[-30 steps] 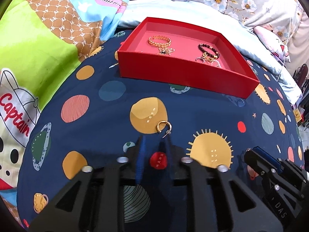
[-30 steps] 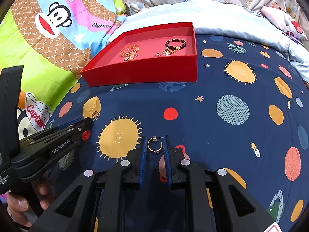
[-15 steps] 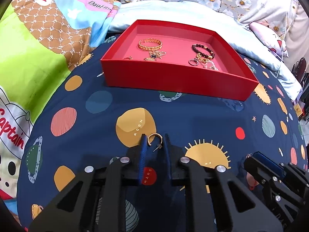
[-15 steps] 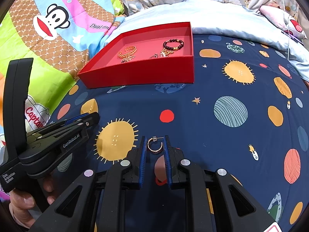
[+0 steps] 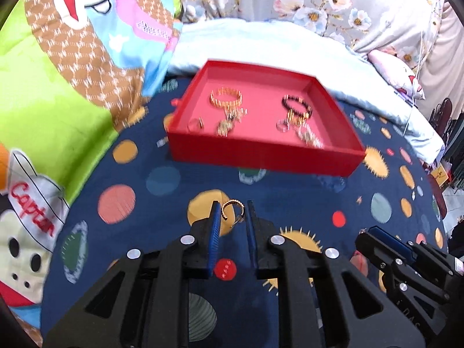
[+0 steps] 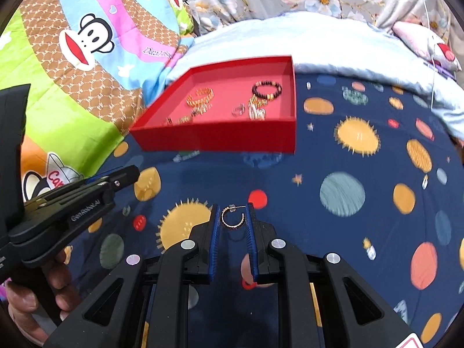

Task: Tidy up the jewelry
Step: 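Carry both hoop earrings over the red tray with both tools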

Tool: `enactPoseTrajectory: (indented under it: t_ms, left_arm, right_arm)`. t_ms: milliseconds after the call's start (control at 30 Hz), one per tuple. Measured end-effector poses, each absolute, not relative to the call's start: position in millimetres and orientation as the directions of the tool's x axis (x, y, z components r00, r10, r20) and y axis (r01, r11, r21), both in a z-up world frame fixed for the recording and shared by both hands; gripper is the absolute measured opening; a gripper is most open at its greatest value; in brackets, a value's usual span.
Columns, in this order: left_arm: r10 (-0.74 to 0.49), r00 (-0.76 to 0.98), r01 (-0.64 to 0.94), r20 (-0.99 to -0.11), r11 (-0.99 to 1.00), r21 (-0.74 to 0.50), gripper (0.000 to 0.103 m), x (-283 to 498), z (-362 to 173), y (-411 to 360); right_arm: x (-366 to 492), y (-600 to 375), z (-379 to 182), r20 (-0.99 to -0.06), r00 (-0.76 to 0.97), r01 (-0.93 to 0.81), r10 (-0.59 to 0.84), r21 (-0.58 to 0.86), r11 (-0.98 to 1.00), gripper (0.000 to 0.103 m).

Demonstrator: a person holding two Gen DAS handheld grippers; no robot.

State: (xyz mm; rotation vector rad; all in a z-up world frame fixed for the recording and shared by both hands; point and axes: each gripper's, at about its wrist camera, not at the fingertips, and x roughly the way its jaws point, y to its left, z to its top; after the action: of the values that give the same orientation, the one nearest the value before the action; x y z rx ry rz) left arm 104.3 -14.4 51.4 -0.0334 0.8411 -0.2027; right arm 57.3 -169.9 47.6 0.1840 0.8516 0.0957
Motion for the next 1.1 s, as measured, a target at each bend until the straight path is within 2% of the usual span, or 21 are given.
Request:
enactPoseTrajectory:
  t_ms: [500,1100]
  left_arm:
    - [-0.171,0.717,0.159,-0.675,0.984,-0.08,0.016,156,95,-16]
    - [-0.118,0.718,0.134,-0.686,0.99,-0.03,0.016,252,80,-40]
  right_arm:
    - [124,-184,101,-0.658,0.736,-0.047,0.16,0.186,0.981,0.016]
    - [225,-195,80,-0.677,0.714,-0.043,0.18,0.214,0.976,0.016]
